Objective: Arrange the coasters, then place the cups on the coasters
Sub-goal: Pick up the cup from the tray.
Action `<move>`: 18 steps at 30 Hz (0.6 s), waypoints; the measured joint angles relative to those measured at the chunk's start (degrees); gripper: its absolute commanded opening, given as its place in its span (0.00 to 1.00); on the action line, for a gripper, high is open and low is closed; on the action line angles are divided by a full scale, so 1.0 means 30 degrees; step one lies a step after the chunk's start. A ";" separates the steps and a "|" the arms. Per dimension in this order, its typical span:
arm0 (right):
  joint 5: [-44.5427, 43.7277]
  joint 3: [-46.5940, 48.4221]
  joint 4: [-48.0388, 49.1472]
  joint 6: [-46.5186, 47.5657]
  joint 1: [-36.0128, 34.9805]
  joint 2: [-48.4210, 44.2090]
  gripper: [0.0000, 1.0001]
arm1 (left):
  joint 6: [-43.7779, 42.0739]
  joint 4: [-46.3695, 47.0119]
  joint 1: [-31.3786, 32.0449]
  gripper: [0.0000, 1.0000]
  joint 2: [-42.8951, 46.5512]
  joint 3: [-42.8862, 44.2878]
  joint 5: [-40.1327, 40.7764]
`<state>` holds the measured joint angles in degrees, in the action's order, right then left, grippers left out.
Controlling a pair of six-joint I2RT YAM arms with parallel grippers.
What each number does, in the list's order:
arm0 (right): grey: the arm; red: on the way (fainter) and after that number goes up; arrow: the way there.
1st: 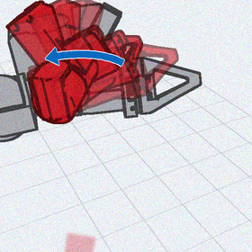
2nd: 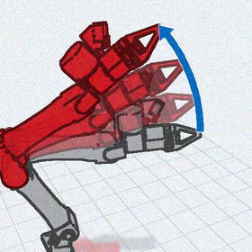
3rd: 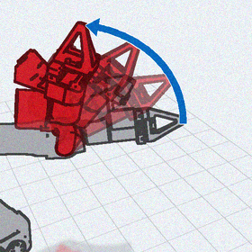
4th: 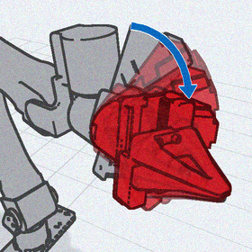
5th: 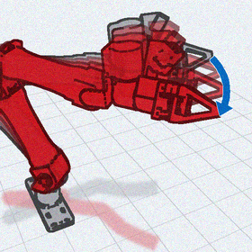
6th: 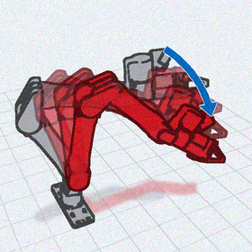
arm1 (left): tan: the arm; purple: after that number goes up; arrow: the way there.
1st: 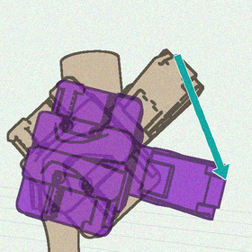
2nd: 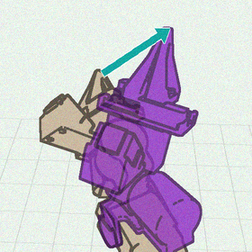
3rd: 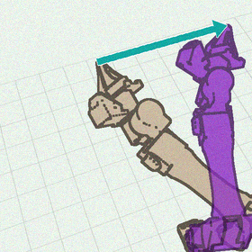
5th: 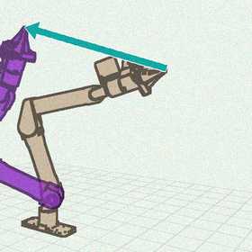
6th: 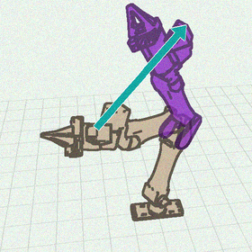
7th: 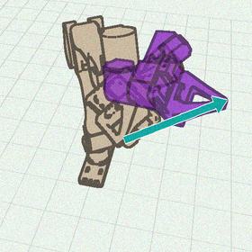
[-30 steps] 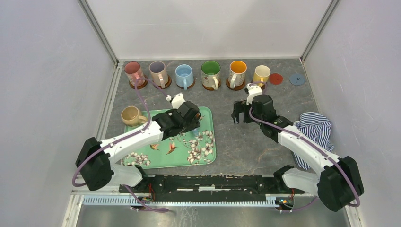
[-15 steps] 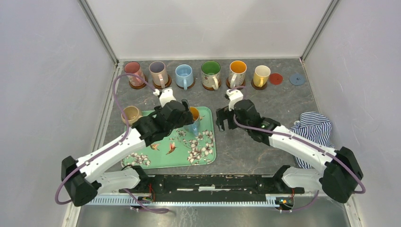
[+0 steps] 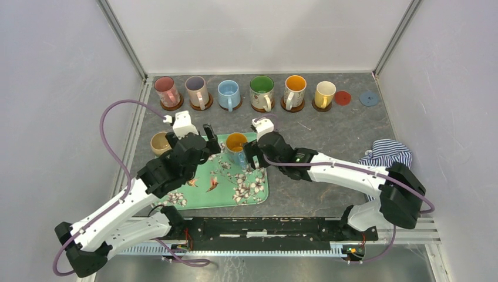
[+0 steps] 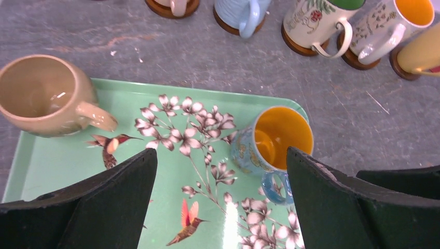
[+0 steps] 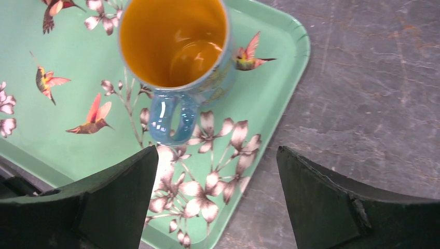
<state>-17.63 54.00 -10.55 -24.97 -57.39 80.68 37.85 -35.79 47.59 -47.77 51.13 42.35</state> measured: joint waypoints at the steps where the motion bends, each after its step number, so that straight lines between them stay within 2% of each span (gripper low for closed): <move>1: -0.0160 0.0211 -0.0036 -0.0117 -0.0226 0.0291 0.91 | -0.0087 0.0022 0.0000 1.00 0.0138 -0.0051 0.0284; 8: -0.1035 0.1530 -0.0146 -0.0474 -0.1588 0.1821 0.91 | -0.0838 0.0707 0.0000 1.00 0.0765 -0.0663 0.1800; 18: -0.1377 0.2528 -0.0175 -0.0532 -0.1712 0.3512 0.85 | -0.1224 0.1013 0.0000 1.00 0.0976 -0.1530 0.2790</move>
<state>-21.76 61.58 -11.07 -26.57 -62.52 91.22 34.17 -32.75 47.59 -44.84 46.54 50.72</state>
